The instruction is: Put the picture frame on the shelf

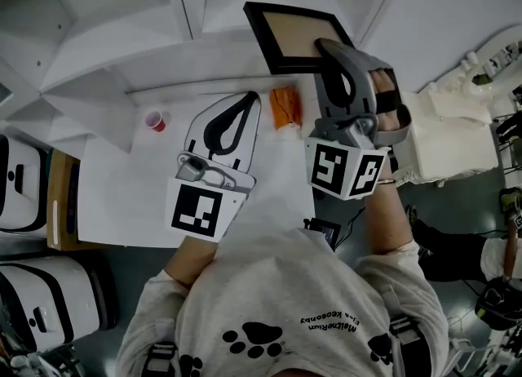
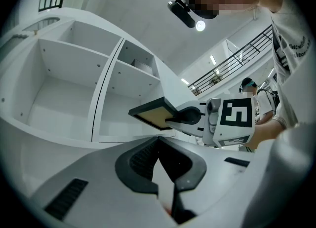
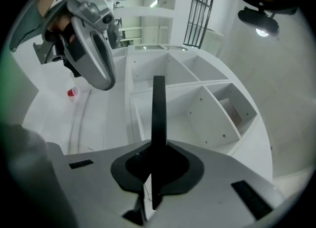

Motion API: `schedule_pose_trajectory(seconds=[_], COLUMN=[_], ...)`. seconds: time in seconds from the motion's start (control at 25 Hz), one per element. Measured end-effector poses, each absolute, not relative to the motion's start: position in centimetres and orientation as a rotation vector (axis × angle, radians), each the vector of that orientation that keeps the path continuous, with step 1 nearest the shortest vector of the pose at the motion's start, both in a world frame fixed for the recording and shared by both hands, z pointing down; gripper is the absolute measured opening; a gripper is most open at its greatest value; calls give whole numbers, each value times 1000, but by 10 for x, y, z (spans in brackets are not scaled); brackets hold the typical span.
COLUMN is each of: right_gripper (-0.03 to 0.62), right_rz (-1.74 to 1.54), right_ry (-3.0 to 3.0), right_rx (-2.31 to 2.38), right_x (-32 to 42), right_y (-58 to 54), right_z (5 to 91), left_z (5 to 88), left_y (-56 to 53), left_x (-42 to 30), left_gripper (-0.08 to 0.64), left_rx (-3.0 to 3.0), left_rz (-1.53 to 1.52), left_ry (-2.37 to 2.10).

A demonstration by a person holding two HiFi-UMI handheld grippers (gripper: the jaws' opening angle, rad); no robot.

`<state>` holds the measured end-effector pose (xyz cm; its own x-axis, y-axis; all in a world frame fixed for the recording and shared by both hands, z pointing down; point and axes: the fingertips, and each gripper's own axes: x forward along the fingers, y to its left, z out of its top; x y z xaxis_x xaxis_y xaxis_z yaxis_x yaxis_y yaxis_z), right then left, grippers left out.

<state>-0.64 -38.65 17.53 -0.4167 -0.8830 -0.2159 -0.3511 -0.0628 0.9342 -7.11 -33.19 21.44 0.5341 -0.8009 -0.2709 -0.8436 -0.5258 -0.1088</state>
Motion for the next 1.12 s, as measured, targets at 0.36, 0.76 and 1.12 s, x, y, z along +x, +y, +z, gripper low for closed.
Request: schedule_pose_trajectory(seconds=[0.36,0.76,1.12], right_gripper=[46,47,48], right_rz=[-1447,-1415,-1376], right_ry=[-1666,-1581,-1627], right_rx=[1138,1013,1020], right_x=[-18,-26,-27], right_y=[-411,-429,-433], right_z=[188,201,204], left_z=[209,198,191], left_y=[-334,-349,-368], left_x=[-66,-52,-31], left_gripper=[20,20,20], left_rx=[-2555,-2554,-2533], left_rz=[288,295,249], left_ry=[1361,1304,1243])
